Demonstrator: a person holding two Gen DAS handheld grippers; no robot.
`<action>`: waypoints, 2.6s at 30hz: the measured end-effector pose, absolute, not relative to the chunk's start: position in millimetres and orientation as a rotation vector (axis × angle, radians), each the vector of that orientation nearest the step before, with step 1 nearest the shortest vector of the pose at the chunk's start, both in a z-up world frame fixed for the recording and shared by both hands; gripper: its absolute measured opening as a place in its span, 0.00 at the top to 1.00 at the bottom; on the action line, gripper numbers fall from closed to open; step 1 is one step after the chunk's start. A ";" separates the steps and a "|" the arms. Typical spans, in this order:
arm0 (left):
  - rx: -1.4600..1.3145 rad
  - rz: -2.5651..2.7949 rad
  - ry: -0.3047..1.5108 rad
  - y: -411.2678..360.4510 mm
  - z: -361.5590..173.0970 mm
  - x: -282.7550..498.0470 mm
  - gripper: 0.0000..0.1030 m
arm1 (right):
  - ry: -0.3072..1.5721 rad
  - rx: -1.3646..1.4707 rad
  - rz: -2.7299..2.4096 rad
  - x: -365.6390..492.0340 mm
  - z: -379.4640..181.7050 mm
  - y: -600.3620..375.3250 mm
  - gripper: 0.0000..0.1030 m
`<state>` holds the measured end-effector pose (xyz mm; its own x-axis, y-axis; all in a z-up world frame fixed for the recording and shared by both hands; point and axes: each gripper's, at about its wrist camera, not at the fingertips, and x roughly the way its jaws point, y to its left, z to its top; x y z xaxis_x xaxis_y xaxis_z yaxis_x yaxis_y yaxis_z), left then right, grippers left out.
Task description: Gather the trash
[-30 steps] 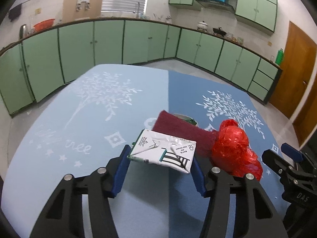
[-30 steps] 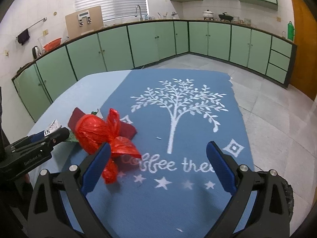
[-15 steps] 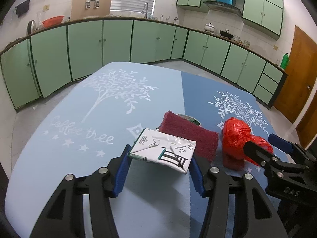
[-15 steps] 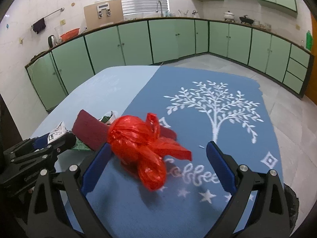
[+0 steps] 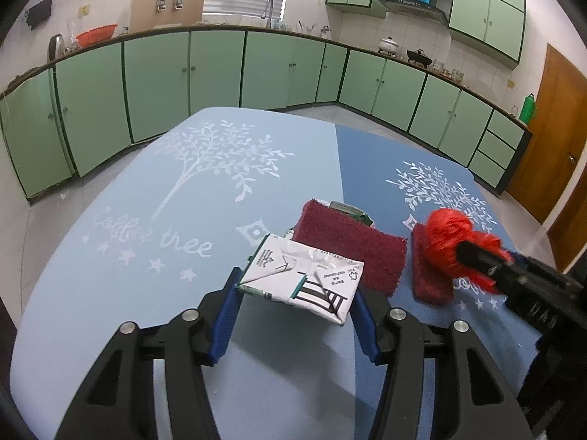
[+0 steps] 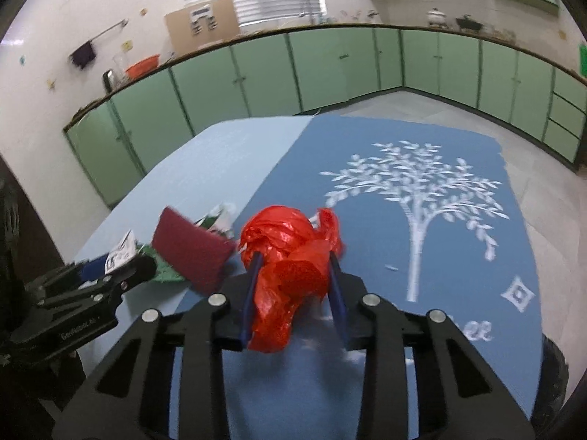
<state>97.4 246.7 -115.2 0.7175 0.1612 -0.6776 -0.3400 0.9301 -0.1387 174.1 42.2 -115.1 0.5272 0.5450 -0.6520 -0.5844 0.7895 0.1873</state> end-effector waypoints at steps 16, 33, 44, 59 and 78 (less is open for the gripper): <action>-0.267 0.275 0.692 232.5 -109.9 80.3 0.47 | 0.755 0.001 0.612 159.1 -107.0 -18.5 0.70; -0.252 0.351 0.729 245.4 -116.1 80.2 0.36 | 0.761 -0.003 0.620 154.3 -111.3 -21.0 0.70; -0.259 0.343 0.664 224.9 -93.2 69.8 0.29 | 0.739 -0.003 0.608 148.8 -104.1 -30.1 0.70; -0.200 0.233 0.629 176.0 -75.4 102.4 0.29 | 0.729 0.022 0.580 156.2 -101.6 -51.9 0.70; -0.169 0.150 0.758 146.3 -113.9 156.4 0.35 | 0.756 0.018 0.532 179.3 -116.5 -63.4 0.70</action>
<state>156.4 146.3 -113.9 0.7167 0.0737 -0.6935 -0.1954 0.9758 -0.0982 179.3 -63.4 -116.5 0.6019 0.4658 -0.6487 -0.4534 0.8680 0.2026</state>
